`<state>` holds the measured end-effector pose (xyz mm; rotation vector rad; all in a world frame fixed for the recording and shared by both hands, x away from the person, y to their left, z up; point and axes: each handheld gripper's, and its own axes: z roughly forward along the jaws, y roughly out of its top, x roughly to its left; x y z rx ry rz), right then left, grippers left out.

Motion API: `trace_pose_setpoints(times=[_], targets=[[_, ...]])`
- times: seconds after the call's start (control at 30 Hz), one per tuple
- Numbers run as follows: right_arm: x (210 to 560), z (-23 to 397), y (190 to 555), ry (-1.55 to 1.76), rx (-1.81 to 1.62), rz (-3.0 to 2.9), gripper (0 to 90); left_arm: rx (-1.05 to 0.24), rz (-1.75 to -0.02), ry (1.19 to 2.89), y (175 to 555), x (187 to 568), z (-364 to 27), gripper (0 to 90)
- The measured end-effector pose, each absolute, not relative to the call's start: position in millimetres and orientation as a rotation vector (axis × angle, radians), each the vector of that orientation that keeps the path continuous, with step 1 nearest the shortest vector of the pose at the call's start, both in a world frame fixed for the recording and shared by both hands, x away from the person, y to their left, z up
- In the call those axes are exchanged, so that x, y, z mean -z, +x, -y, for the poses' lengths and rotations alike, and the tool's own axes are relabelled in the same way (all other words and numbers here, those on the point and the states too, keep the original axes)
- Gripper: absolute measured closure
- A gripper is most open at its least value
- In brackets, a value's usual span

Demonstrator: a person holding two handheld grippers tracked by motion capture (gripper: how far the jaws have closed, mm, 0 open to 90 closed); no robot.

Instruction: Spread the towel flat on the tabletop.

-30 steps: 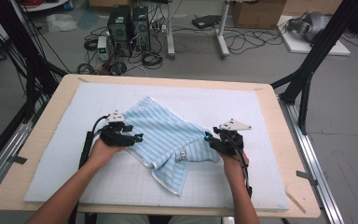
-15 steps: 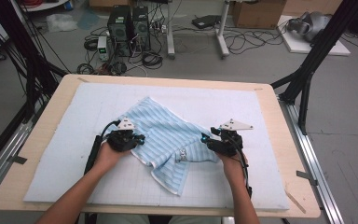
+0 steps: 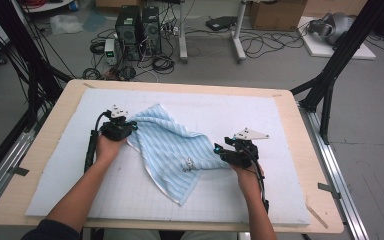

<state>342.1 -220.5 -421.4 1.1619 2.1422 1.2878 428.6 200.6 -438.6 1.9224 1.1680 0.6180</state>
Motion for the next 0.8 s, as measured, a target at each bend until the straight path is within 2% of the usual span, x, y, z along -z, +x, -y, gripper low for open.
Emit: trace_pose_setpoints(times=[0.17,0.37,0.4,0.47,0.6,0.8], targets=[[422.7,219.5,343.0,1.168,-1.292,-2.155,46.2,-0.677,-1.165,1.877,437.1,434.7,-210.6,85.5],[424.6,213.6,343.2,1.139,-1.278,-2.185,46.3,-0.645,-1.2,1.861,441.7,437.5,-215.0,84.6],[425.3,212.8,343.9,1.132,-1.276,-2.19,46.2,-0.63,-1.199,1.854,440.8,437.3,-214.0,81.9],[426.0,211.6,343.9,1.136,-1.269,-2.197,45.2,-0.605,-1.197,1.844,438.6,434.6,-210.7,65.4],[422.7,213.3,340.5,1.138,-1.274,-2.178,43.7,-0.589,-1.165,1.816,425.6,423.1,-200.9,47.5],[424.2,218.3,341.0,1.179,-1.273,-2.156,43.3,-0.564,-1.049,1.793,394.2,416.0,-185.5,44.3]])
